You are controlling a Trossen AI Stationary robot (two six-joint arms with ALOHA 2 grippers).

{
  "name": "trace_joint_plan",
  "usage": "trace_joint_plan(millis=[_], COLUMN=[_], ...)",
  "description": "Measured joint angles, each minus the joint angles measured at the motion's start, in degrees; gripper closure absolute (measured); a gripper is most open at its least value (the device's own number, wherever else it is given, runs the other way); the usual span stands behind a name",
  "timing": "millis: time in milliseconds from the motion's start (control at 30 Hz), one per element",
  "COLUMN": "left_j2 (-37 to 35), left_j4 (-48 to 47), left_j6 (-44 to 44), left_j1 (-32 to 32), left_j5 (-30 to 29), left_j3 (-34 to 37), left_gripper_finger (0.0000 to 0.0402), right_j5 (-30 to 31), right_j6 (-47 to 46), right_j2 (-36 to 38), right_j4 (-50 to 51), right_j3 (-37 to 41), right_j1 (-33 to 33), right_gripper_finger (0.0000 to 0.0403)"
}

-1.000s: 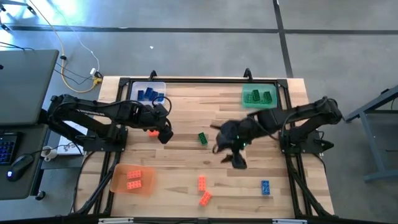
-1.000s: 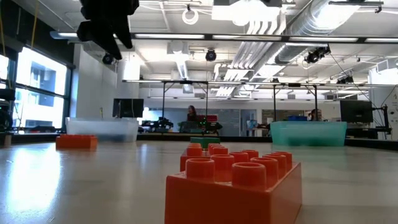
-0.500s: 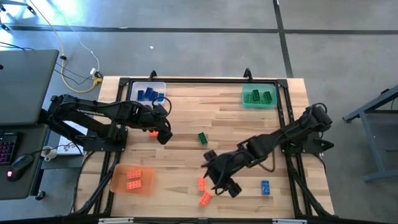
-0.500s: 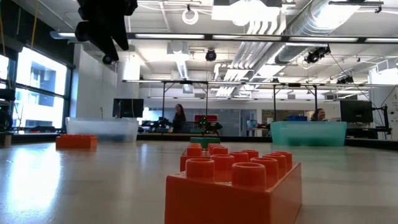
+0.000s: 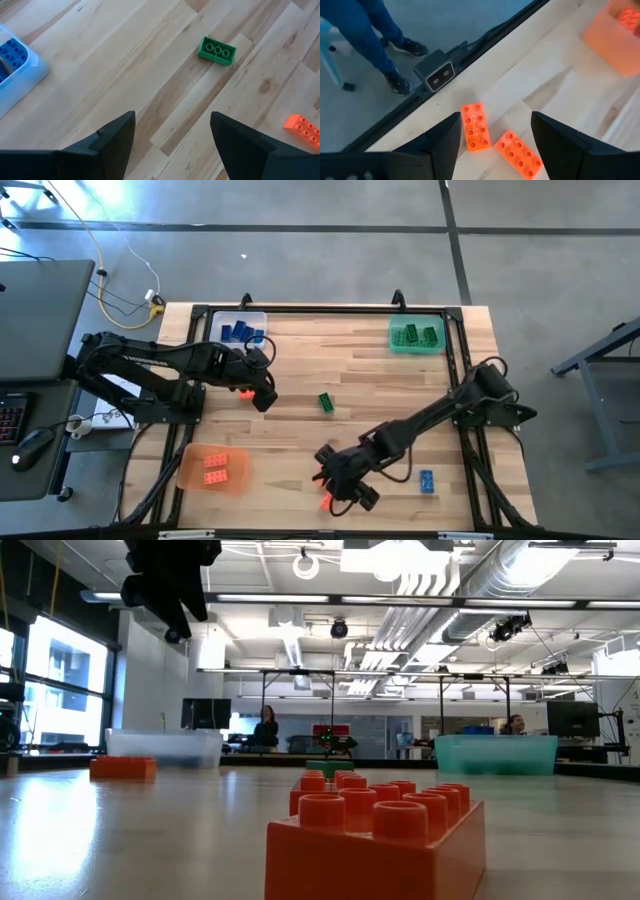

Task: Sort & place blocks by color
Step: Put the orange game piece into the orange bin

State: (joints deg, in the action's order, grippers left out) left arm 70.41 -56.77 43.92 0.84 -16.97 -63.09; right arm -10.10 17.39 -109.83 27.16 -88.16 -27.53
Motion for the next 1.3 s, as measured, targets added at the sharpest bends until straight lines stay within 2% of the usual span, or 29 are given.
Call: trace_joint_plan(millis=[467, 933, 1133, 1300], left_j2=[0.0, 0.0, 0.0, 0.0], left_j4=[0.0, 0.0, 0.0, 0.0], left_j6=[0.0, 0.0, 0.0, 0.0], left_j1=[0.0, 0.0, 0.0, 0.0], left_j5=[0.0, 0.3, 0.3, 0.3], left_j3=[0.0, 0.0, 0.0, 0.0], left_gripper_finger=[0.0156, 0.0156, 0.0156, 0.0156], right_j5=[-4.1, -3.5, -0.8, -0.9], right_j6=[0.8, 0.7, 0.6, 0.5], right_j2=[-8.1, -13.9, -14.2, -14.5], right_j4=[-4.5, -5.2, -5.3, -5.3], right_j3=[0.0, 0.0, 0.0, 0.0], right_j1=[0.0, -1.1, -1.1, -1.1], right_gripper_finger=[0.0176, 0.0176, 0.0176, 0.0176])
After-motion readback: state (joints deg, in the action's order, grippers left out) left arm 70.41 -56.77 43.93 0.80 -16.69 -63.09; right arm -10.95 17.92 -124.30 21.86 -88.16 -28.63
